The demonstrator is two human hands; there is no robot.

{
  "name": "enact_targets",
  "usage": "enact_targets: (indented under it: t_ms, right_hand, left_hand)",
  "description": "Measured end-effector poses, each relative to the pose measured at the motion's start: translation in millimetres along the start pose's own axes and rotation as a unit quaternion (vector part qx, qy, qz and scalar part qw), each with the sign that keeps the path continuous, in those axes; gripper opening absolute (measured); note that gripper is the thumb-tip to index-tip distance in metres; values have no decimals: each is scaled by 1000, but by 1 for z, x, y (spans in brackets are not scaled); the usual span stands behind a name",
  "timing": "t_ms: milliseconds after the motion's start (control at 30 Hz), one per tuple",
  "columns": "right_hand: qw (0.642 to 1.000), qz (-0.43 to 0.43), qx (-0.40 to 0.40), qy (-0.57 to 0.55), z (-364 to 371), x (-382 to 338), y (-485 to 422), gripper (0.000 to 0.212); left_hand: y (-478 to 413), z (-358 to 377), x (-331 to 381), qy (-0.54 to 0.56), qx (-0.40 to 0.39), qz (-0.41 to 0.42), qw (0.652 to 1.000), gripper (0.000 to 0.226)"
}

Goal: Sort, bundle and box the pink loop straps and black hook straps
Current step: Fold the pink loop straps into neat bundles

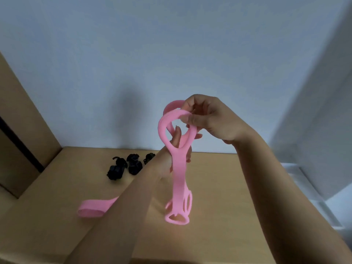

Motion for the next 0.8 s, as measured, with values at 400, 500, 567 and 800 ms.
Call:
enact_targets:
  t_ms: [400,500,567,800]
  right_hand:
    - [992,36,109,58,-21,12,-22,7]
    - [989,38,141,37,-24,16,-22,6]
    - [986,43,162,26,-26,18,-22,3]
    - [967,147,169,122,-27,49,-12,39]
  left_hand:
    - [33,34,20,-100,-285,82,950,93]
    - [38,32,28,-142,-251,104,952,39]
    - [34,30,28,-149,-221,101,958,24]
    - [32,32,28,-137,-220,100,961,8]
Point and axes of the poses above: each hand's wrist, its own y-axis away from the middle knuckle, its own z-axis out of the palm, x = y × z, the point moved 9 cm from there along -y, towards the middle knuckle, and after that the axes turned 15 degrees about x, right-handed, at the moved point
